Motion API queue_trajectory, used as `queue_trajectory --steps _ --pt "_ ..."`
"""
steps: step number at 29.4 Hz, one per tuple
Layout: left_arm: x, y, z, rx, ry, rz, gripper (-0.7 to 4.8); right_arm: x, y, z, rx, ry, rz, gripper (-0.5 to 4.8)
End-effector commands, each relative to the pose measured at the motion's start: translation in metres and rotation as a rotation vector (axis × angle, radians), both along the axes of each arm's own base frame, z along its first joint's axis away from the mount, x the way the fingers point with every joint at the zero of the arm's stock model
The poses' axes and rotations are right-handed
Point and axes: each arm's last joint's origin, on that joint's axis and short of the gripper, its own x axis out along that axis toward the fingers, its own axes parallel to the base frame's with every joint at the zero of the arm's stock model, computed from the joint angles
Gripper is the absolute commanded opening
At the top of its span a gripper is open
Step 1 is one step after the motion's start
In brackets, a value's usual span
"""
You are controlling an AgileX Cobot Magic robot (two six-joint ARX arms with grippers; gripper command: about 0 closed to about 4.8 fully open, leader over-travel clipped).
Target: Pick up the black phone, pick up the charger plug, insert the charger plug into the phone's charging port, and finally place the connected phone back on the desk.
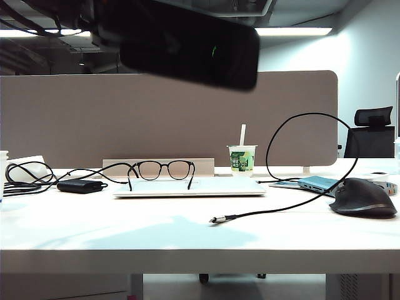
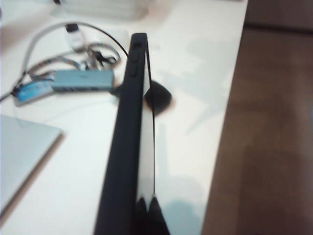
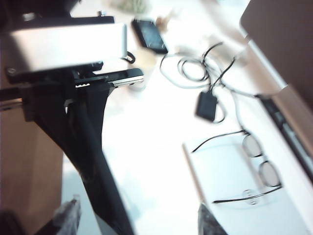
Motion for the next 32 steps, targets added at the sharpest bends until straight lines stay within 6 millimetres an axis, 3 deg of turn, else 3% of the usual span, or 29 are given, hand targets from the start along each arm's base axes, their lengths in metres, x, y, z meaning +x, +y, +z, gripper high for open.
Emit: queue_trajectory --steps 1,7,15,25,29,32 --pt "-0.005 -0.004 -0.002 0.080 -0.051 -0.013 -0.06 -0.001 0.010 -0.012 -0.083 0.003 0.059 3.06" --pt "-0.012 -0.007 -0.009 0.197 -0.068 -0.008 -0.06 -0.003 0.031 -0.041 -0.295 0.045 0.127 3.06" --pt "-0.015 -0.011 -0.010 0.223 -0.093 -0.014 -0.06 0.005 0.057 -0.068 -0.391 0.080 0.175 3.06" --pt "-0.016 -0.012 -0.009 0.227 -0.129 -0.053 -0.06 0.017 0.061 -0.084 -0.424 0.119 0.167 3.05" --pt "-0.015 -0.013 -0.008 0.220 -0.144 -0.055 -0.06 0.020 0.057 -0.085 -0.429 0.108 0.164 2.27" --pt "-0.016 -0.014 -0.007 0.183 -0.140 -0.100 -0.06 0.021 0.058 -0.086 -0.431 0.111 0.164 2.09"
